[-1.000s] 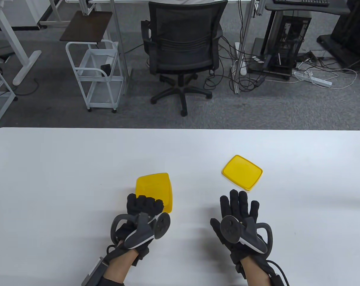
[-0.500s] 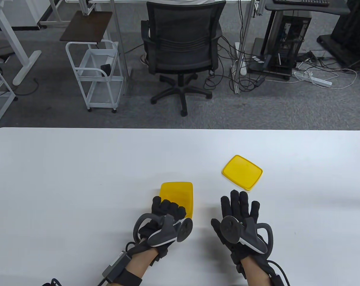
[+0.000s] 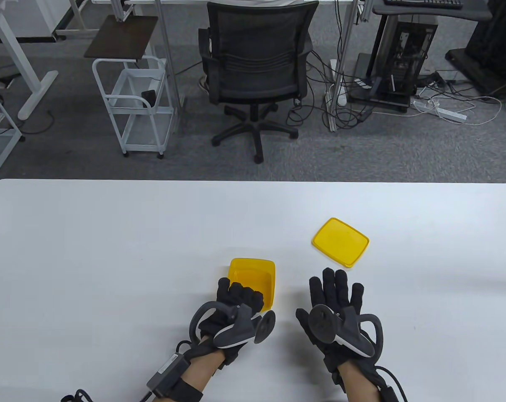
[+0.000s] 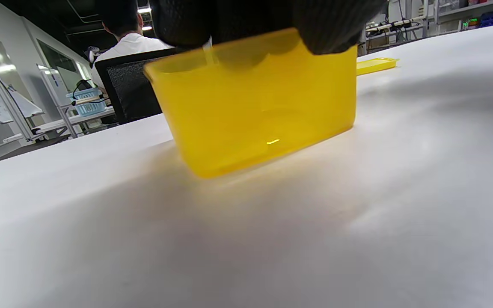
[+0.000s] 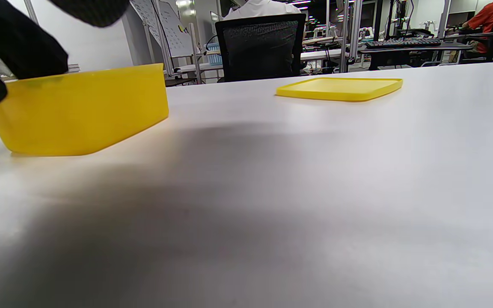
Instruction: Cover the plastic food container
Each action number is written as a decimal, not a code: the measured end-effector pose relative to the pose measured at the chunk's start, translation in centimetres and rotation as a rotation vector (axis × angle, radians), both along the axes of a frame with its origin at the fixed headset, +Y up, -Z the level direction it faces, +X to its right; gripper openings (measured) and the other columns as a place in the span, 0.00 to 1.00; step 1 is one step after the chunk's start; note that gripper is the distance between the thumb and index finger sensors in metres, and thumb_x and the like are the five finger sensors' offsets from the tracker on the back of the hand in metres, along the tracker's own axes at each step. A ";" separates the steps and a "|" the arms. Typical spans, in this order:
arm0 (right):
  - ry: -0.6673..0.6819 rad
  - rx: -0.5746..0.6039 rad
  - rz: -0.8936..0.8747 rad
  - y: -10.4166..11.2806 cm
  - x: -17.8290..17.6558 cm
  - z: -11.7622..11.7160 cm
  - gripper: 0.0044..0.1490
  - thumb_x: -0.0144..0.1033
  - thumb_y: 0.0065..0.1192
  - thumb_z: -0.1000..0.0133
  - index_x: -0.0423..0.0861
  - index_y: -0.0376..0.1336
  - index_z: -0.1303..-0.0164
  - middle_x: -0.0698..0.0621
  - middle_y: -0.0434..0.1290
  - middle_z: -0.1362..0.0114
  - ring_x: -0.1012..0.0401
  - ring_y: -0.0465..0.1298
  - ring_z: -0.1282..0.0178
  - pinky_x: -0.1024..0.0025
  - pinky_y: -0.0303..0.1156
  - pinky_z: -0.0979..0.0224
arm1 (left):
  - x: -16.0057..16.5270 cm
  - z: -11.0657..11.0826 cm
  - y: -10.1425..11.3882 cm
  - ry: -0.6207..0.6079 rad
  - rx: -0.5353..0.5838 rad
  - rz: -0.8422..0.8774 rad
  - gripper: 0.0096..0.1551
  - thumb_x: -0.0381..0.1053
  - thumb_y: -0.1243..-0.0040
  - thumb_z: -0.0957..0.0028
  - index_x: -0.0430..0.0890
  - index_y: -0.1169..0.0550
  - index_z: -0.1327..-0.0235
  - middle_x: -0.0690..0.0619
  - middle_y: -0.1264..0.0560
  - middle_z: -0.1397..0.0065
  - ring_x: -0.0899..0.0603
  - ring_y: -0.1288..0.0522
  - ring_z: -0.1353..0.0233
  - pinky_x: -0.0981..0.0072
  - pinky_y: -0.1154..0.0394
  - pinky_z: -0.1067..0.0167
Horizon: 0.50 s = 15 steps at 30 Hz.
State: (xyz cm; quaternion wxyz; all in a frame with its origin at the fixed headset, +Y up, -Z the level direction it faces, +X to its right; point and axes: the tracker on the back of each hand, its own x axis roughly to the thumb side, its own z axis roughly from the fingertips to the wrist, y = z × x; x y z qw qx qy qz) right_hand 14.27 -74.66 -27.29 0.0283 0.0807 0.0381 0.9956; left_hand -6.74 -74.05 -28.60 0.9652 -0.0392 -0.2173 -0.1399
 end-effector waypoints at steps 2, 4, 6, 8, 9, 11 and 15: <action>0.006 -0.003 0.003 0.0 -0.1 0.0 0.51 0.63 0.38 0.31 0.41 0.32 0.10 0.32 0.30 0.11 0.37 0.27 0.16 0.28 0.29 0.18 | -1.1 0.5 1.2 0.014 0.003 0.016 0.39 0.59 0.52 0.36 0.49 0.47 0.15 0.43 0.47 0.09 0.33 0.52 0.13 0.27 0.60 0.19; 0.007 -0.005 -0.004 -0.1 -0.1 0.0 0.51 0.63 0.38 0.31 0.42 0.32 0.10 0.32 0.30 0.11 0.38 0.26 0.16 0.28 0.29 0.18 | -2.5 0.8 2.4 0.060 -0.004 0.041 0.43 0.62 0.54 0.37 0.48 0.51 0.14 0.41 0.53 0.07 0.31 0.56 0.11 0.26 0.61 0.19; 0.009 -0.005 -0.001 -0.1 -0.2 0.1 0.51 0.63 0.38 0.31 0.41 0.32 0.10 0.32 0.30 0.11 0.38 0.26 0.16 0.28 0.29 0.18 | -4.1 1.2 3.3 0.118 -0.002 0.069 0.46 0.65 0.56 0.38 0.47 0.53 0.13 0.38 0.59 0.06 0.28 0.61 0.11 0.25 0.62 0.20; 0.012 -0.003 0.003 -0.1 -0.2 0.1 0.51 0.63 0.38 0.31 0.42 0.33 0.10 0.32 0.30 0.11 0.38 0.27 0.16 0.28 0.29 0.18 | -5.8 1.5 3.9 0.181 -0.017 0.090 0.49 0.68 0.58 0.40 0.48 0.55 0.13 0.37 0.62 0.07 0.26 0.64 0.11 0.24 0.64 0.21; 0.012 -0.003 0.002 -0.1 -0.2 0.1 0.51 0.63 0.38 0.31 0.42 0.32 0.10 0.32 0.31 0.11 0.38 0.27 0.16 0.28 0.29 0.18 | -6.4 1.7 4.0 0.202 -0.026 0.097 0.50 0.70 0.59 0.40 0.48 0.57 0.13 0.36 0.64 0.07 0.24 0.66 0.12 0.23 0.66 0.22; 0.014 -0.004 0.004 -0.1 -0.3 0.1 0.51 0.63 0.38 0.31 0.42 0.33 0.10 0.32 0.30 0.11 0.38 0.27 0.16 0.28 0.29 0.18 | -7.8 1.9 3.6 0.223 -0.126 0.096 0.55 0.74 0.61 0.42 0.48 0.63 0.13 0.32 0.72 0.11 0.18 0.74 0.18 0.20 0.69 0.26; 0.022 -0.001 0.007 -0.2 -0.3 0.2 0.51 0.63 0.38 0.31 0.41 0.33 0.10 0.32 0.31 0.11 0.37 0.27 0.16 0.28 0.29 0.18 | -9.8 2.4 1.1 0.283 -0.190 0.131 0.57 0.76 0.63 0.42 0.48 0.67 0.15 0.33 0.76 0.13 0.20 0.79 0.21 0.19 0.72 0.28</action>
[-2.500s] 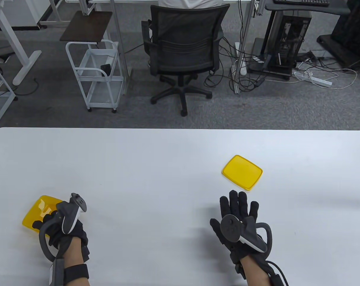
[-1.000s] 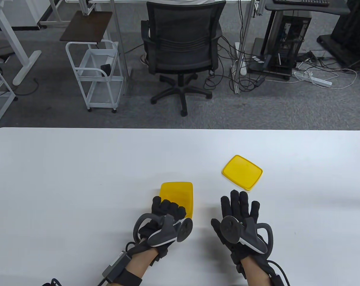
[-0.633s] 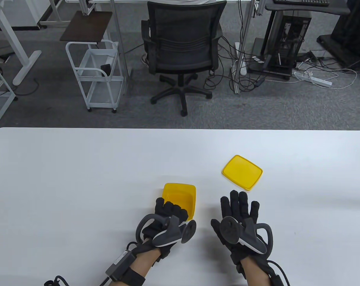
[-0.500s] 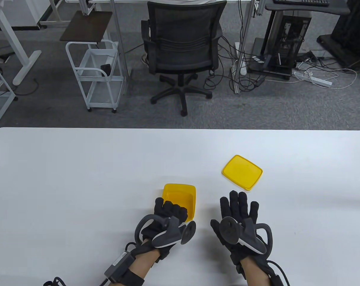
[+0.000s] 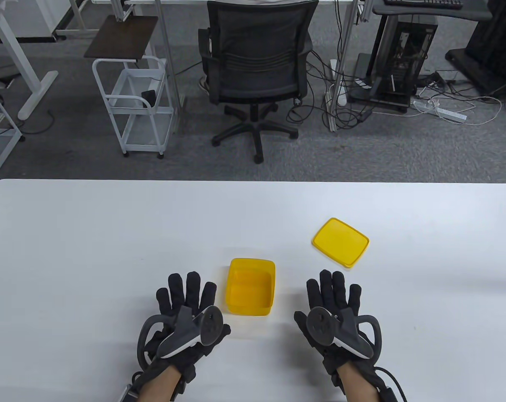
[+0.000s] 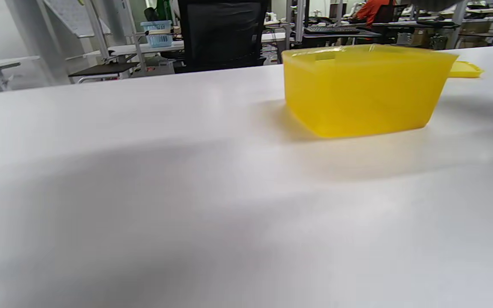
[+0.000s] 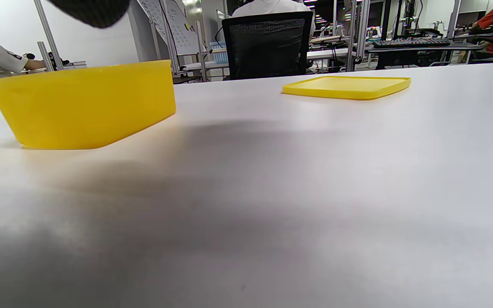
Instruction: Cover the plastic food container
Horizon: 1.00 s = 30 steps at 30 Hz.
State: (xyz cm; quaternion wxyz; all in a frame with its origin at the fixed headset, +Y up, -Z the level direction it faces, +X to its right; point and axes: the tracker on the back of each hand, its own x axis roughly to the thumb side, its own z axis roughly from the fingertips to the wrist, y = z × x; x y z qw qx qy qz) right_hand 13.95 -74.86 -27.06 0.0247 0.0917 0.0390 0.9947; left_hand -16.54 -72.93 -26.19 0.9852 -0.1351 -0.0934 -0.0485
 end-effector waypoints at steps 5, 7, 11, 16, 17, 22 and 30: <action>0.001 -0.010 0.000 -0.4 0.0 0.0 0.52 0.63 0.38 0.31 0.41 0.33 0.10 0.32 0.31 0.11 0.37 0.27 0.15 0.28 0.30 0.18 | -1.3 0.0 -0.5 0.039 -0.005 0.032 0.56 0.75 0.62 0.43 0.48 0.65 0.15 0.35 0.76 0.12 0.22 0.79 0.20 0.20 0.72 0.28; 0.000 -0.015 0.003 -0.5 0.1 -0.1 0.51 0.63 0.39 0.31 0.41 0.33 0.10 0.32 0.32 0.11 0.37 0.28 0.15 0.28 0.30 0.18 | -1.6 -0.1 -0.5 0.056 -0.006 0.039 0.55 0.74 0.62 0.42 0.48 0.65 0.15 0.35 0.76 0.13 0.23 0.80 0.19 0.21 0.73 0.27; -0.010 -0.021 -0.013 -0.5 0.4 -0.3 0.52 0.63 0.41 0.31 0.41 0.33 0.10 0.32 0.32 0.11 0.37 0.28 0.15 0.28 0.30 0.18 | -1.8 -0.3 -0.8 0.055 -0.018 0.047 0.55 0.74 0.61 0.42 0.48 0.65 0.15 0.36 0.76 0.12 0.24 0.80 0.19 0.21 0.73 0.27; -0.089 0.023 -0.050 2.4 1.5 -2.4 0.54 0.62 0.50 0.32 0.43 0.36 0.10 0.33 0.34 0.10 0.37 0.29 0.14 0.28 0.32 0.16 | -1.7 -0.5 -1.0 0.056 -0.020 0.044 0.55 0.73 0.61 0.42 0.48 0.64 0.15 0.36 0.75 0.12 0.24 0.79 0.19 0.21 0.74 0.27; -0.102 0.036 0.004 3.3 2.0 -3.5 0.54 0.63 0.52 0.32 0.43 0.36 0.10 0.34 0.35 0.09 0.37 0.30 0.13 0.28 0.33 0.15 | -1.7 -0.5 -1.0 0.052 -0.024 0.041 0.55 0.73 0.61 0.42 0.48 0.64 0.15 0.36 0.75 0.12 0.24 0.79 0.19 0.21 0.74 0.27; -0.183 0.026 0.070 4.2 4.3 -8.0 0.51 0.59 0.59 0.34 0.45 0.44 0.10 0.35 0.43 0.08 0.38 0.36 0.11 0.29 0.40 0.12 | -1.8 -0.4 -0.9 0.049 -0.022 0.061 0.55 0.73 0.61 0.42 0.47 0.64 0.15 0.35 0.75 0.12 0.24 0.79 0.18 0.21 0.73 0.27; -0.281 -0.045 0.226 1.4 7.1 -13.6 0.40 0.51 0.73 0.39 0.47 0.61 0.20 0.41 0.63 0.14 0.41 0.60 0.15 0.42 0.60 0.13 | -2.1 -0.6 -1.1 0.068 -0.041 0.060 0.54 0.73 0.61 0.41 0.47 0.63 0.14 0.35 0.75 0.12 0.24 0.79 0.19 0.21 0.73 0.27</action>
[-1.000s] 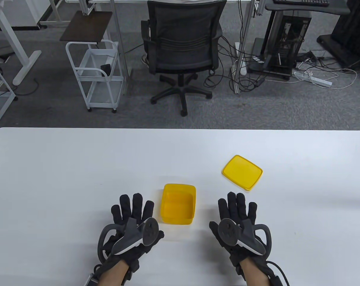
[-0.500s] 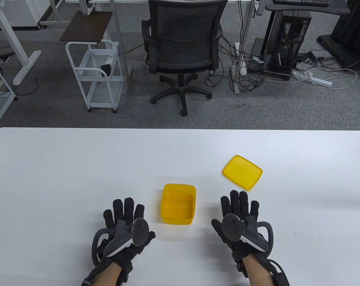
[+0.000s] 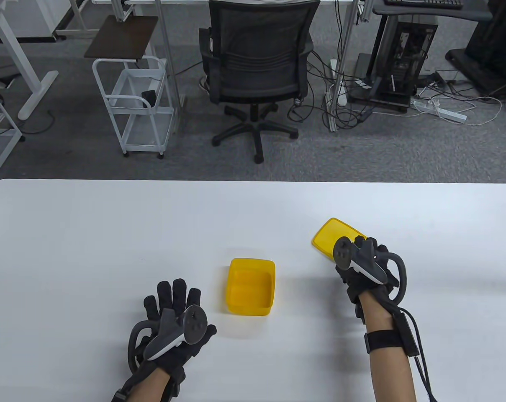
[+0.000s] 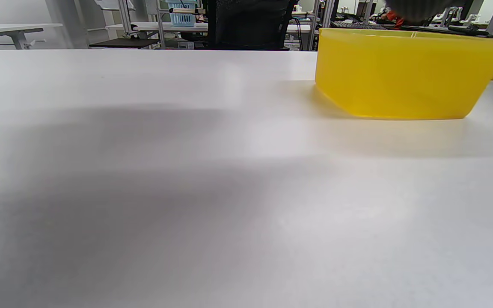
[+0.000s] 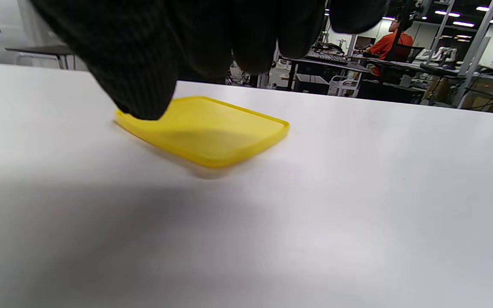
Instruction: Cover the plastic food container
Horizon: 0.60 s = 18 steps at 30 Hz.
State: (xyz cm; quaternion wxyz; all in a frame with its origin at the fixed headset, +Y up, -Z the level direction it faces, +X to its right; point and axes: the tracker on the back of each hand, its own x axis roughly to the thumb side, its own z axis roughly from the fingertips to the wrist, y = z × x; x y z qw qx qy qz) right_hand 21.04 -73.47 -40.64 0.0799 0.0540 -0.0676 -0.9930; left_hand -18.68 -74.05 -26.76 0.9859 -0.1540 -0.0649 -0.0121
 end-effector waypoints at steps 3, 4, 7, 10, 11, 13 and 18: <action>-0.008 -0.006 0.030 -1.2 0.3 -0.6 0.36 0.49 0.74 0.40 0.49 0.64 0.24 0.43 0.66 0.17 0.42 0.62 0.16 0.44 0.61 0.14 | 0.0 0.0 0.1 0.002 0.007 0.002 0.54 0.72 0.61 0.41 0.47 0.63 0.15 0.35 0.75 0.12 0.24 0.79 0.18 0.21 0.73 0.27; -0.003 0.005 0.032 -1.6 0.4 -0.7 0.34 0.49 0.75 0.40 0.49 0.65 0.25 0.44 0.66 0.17 0.43 0.62 0.17 0.46 0.62 0.15 | -0.1 0.0 0.1 0.004 0.011 0.003 0.55 0.72 0.61 0.41 0.46 0.63 0.15 0.35 0.75 0.12 0.24 0.79 0.19 0.21 0.73 0.28; 0.020 0.014 0.099 -2.7 0.4 -0.7 0.30 0.48 0.75 0.40 0.51 0.67 0.29 0.46 0.69 0.20 0.44 0.64 0.18 0.47 0.63 0.15 | 0.0 0.0 0.1 0.001 0.005 0.000 0.54 0.72 0.61 0.41 0.47 0.63 0.15 0.35 0.75 0.12 0.24 0.79 0.19 0.21 0.73 0.28; 0.057 0.029 0.102 -3.4 0.2 -0.6 0.27 0.46 0.75 0.41 0.52 0.69 0.32 0.47 0.70 0.21 0.46 0.65 0.19 0.48 0.64 0.15 | 0.1 0.0 0.1 -0.004 0.004 -0.006 0.55 0.72 0.61 0.41 0.47 0.63 0.15 0.35 0.75 0.12 0.24 0.79 0.19 0.21 0.73 0.28; 0.073 0.044 0.112 -3.5 0.1 -0.6 0.27 0.46 0.75 0.41 0.52 0.69 0.33 0.48 0.70 0.22 0.46 0.65 0.19 0.49 0.64 0.15 | 0.1 0.0 0.1 -0.006 0.004 -0.005 0.54 0.72 0.61 0.41 0.47 0.63 0.15 0.35 0.75 0.12 0.24 0.79 0.19 0.21 0.73 0.28; 0.121 0.052 0.131 -3.7 -0.2 -0.6 0.26 0.44 0.75 0.41 0.53 0.68 0.34 0.48 0.70 0.22 0.46 0.65 0.19 0.49 0.64 0.15 | 0.2 0.0 0.0 -0.006 0.002 -0.011 0.55 0.72 0.61 0.41 0.46 0.64 0.15 0.35 0.76 0.12 0.24 0.80 0.20 0.21 0.74 0.28; 0.139 0.064 0.160 -3.9 -0.6 -0.5 0.25 0.43 0.75 0.41 0.54 0.68 0.34 0.49 0.70 0.23 0.47 0.65 0.19 0.49 0.63 0.14 | 0.3 0.0 0.0 -0.008 0.005 -0.020 0.55 0.72 0.60 0.41 0.46 0.64 0.15 0.35 0.76 0.13 0.24 0.81 0.20 0.21 0.74 0.28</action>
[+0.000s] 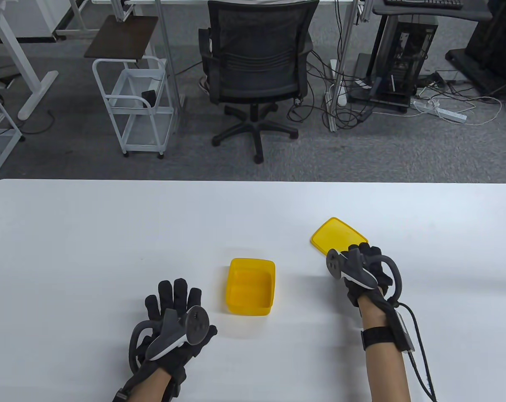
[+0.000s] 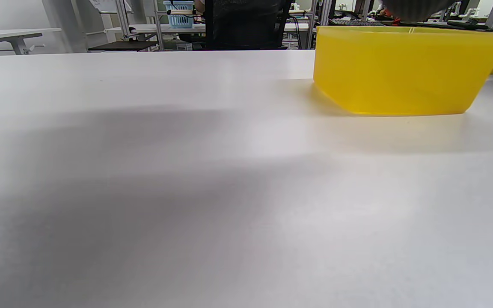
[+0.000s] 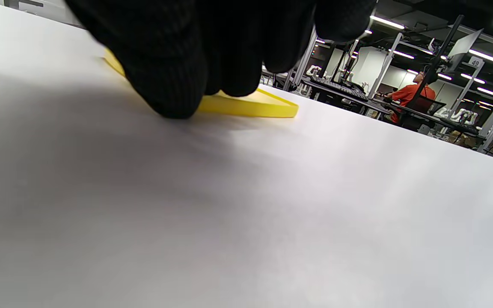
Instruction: Cover the plastic food container
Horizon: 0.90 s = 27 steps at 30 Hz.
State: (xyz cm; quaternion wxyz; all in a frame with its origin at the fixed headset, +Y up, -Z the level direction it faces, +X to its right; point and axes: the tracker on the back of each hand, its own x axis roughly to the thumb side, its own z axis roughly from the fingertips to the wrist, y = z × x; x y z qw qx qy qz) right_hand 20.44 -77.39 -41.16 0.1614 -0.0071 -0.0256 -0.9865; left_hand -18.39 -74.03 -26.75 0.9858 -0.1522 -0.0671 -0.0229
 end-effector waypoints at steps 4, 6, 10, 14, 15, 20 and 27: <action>0.079 0.026 0.075 -0.3 -0.7 0.2 0.22 0.42 0.75 0.42 0.54 0.70 0.38 0.51 0.73 0.26 0.48 0.68 0.21 0.49 0.64 0.15 | 0.0 0.0 0.0 0.002 -0.001 -0.007 0.55 0.72 0.60 0.41 0.46 0.64 0.15 0.35 0.76 0.13 0.24 0.81 0.20 0.21 0.74 0.28; 0.122 0.035 0.108 -0.4 -0.8 0.3 0.22 0.42 0.75 0.42 0.53 0.70 0.38 0.52 0.73 0.27 0.49 0.69 0.22 0.50 0.65 0.15 | 0.0 0.0 0.0 0.006 0.002 -0.004 0.55 0.72 0.60 0.41 0.46 0.64 0.15 0.35 0.76 0.13 0.24 0.81 0.20 0.21 0.74 0.28; 0.169 0.070 0.093 -0.5 -0.6 0.4 0.23 0.43 0.75 0.42 0.51 0.71 0.38 0.52 0.74 0.28 0.50 0.69 0.23 0.51 0.65 0.15 | -0.1 -0.1 0.0 0.010 0.005 0.005 0.55 0.72 0.60 0.41 0.46 0.64 0.15 0.35 0.76 0.13 0.24 0.81 0.20 0.22 0.74 0.28; 0.160 0.135 0.082 0.2 -0.5 0.7 0.25 0.46 0.73 0.43 0.50 0.70 0.38 0.51 0.74 0.28 0.49 0.70 0.24 0.51 0.66 0.16 | -0.1 -0.2 -0.1 0.012 -0.001 0.013 0.54 0.72 0.61 0.40 0.46 0.64 0.15 0.35 0.76 0.13 0.24 0.81 0.20 0.22 0.74 0.28; 0.159 0.152 0.081 0.4 -0.5 0.8 0.25 0.47 0.73 0.43 0.50 0.70 0.39 0.51 0.74 0.29 0.49 0.70 0.24 0.51 0.66 0.17 | -0.1 -0.2 -0.1 0.012 -0.003 0.016 0.54 0.72 0.61 0.40 0.46 0.64 0.15 0.35 0.76 0.13 0.24 0.81 0.20 0.22 0.74 0.28; 0.047 0.254 -0.110 3.3 -0.3 1.3 0.26 0.49 0.70 0.44 0.46 0.70 0.43 0.48 0.76 0.34 0.46 0.74 0.31 0.49 0.70 0.23 | -0.2 -0.5 -0.6 0.009 -0.028 0.032 0.54 0.72 0.62 0.40 0.45 0.64 0.15 0.34 0.76 0.13 0.24 0.80 0.20 0.21 0.73 0.28; -0.081 0.283 -0.438 7.9 0.4 3.5 0.26 0.48 0.69 0.43 0.43 0.70 0.43 0.45 0.77 0.35 0.45 0.74 0.33 0.48 0.71 0.25 | -0.8 -0.6 -0.4 0.009 -0.026 0.099 0.53 0.71 0.63 0.40 0.45 0.64 0.15 0.33 0.75 0.13 0.23 0.79 0.20 0.21 0.72 0.28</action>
